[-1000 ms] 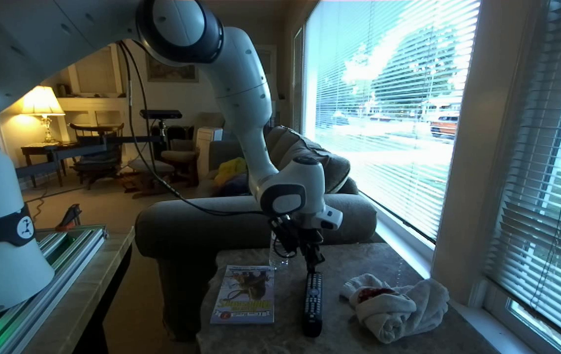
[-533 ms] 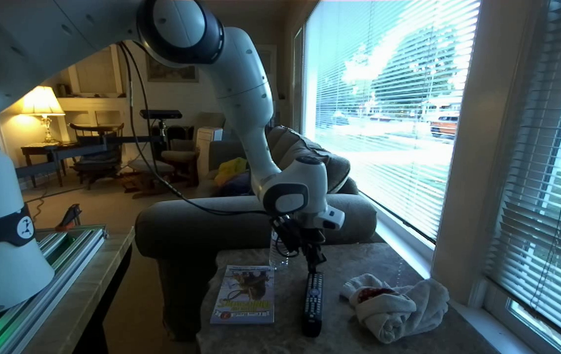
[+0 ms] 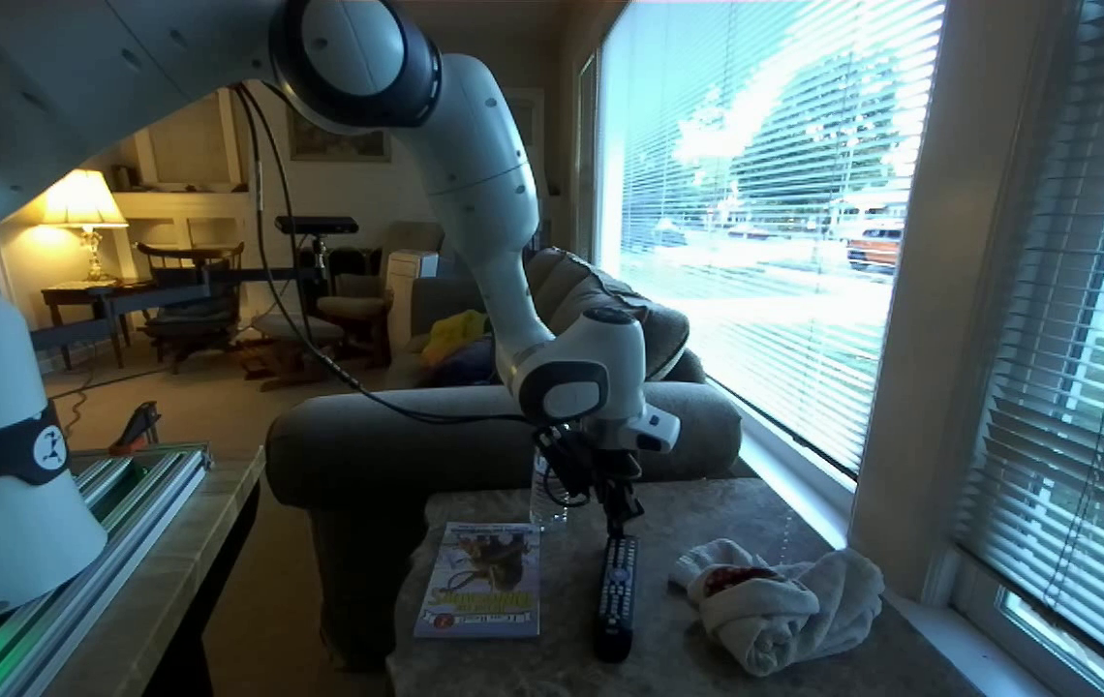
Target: Rotate the black remote control then press one button.
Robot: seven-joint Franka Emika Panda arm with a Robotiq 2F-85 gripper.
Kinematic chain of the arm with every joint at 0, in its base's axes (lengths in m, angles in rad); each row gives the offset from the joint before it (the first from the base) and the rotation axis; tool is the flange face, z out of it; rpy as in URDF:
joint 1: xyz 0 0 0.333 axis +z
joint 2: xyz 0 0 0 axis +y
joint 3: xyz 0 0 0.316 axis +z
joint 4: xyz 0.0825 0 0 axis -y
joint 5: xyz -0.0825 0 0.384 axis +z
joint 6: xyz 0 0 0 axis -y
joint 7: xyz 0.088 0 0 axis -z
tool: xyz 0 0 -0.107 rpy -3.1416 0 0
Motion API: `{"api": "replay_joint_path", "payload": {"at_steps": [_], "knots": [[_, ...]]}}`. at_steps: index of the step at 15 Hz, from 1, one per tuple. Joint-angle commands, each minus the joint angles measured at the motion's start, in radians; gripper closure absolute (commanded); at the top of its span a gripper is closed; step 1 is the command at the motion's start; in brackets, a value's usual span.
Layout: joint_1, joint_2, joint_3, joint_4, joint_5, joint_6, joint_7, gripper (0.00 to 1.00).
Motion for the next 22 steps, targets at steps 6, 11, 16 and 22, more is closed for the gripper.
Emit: {"api": "replay_joint_path", "payload": {"at_steps": [6,11,16,22], "knots": [[-0.019,-0.008,0.004,-0.020,-0.029,0.009,0.011,1.00],[-0.020,-0.101,-0.022,-0.122,-0.025,0.061,0.024,1.00],[-0.063,-0.235,-0.006,-0.245,-0.019,0.069,0.010,1.00],[-0.125,-0.420,0.015,-0.381,0.001,0.027,0.017,0.60]]}}
